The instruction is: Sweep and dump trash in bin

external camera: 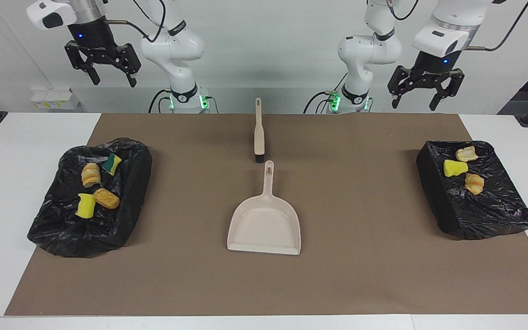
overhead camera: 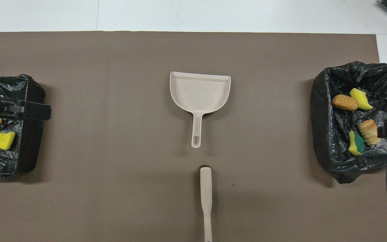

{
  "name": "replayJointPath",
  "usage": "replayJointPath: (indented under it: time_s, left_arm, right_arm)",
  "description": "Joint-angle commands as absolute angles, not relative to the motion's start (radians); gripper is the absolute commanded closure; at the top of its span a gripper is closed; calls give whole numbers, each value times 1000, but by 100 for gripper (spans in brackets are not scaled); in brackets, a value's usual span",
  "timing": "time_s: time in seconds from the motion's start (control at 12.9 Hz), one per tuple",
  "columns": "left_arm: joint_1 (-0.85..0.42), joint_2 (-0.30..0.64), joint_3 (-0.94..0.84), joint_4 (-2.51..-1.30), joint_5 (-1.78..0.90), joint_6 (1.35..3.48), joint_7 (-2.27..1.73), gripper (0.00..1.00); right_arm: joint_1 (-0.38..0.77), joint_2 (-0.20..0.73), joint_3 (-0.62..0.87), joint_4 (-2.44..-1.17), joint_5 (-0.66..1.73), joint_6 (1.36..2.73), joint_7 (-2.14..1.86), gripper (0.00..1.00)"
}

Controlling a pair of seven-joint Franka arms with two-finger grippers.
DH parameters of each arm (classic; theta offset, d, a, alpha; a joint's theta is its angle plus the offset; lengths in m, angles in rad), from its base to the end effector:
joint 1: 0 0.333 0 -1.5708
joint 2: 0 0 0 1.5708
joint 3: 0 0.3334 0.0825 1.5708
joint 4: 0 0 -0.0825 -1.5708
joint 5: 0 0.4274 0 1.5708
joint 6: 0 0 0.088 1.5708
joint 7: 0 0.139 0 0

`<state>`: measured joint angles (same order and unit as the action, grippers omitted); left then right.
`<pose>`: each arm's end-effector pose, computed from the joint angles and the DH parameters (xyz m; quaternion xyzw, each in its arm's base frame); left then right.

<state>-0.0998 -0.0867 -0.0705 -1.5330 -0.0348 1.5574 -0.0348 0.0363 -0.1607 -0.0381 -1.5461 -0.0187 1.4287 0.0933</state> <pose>0.5607 -0.1034 0.6788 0.9960 -0.0688 0.0536 0.0199 0.5269 -0.0057 0.7001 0.9986 -0.0489 0.0218 0.0052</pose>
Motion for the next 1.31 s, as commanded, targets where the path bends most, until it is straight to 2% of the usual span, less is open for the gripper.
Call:
replayJointPath:
  time_s: [0.0, 0.23, 0.77, 1.24]
  left_arm:
    - [-52, -40, -78, -1462, -78, 1490, 24, 0]
    - [-49, -2, -77, -1391, -69, 1445, 90, 0]
    - [-52, -25, -86, -1407, -34, 1428, 81, 0]
    - [-61, -46, -87, -1430, -15, 1385, 81, 0]
  right_arm:
    - [31, -163, -38, -1537, -2, 1408, 89, 0]
    - [31, -163, -40, -1537, -2, 1408, 89, 0]
    - [28, -158, -41, -1557, 41, 1413, 92, 0]
    - [20, -141, -46, -1523, 71, 1399, 121, 0]
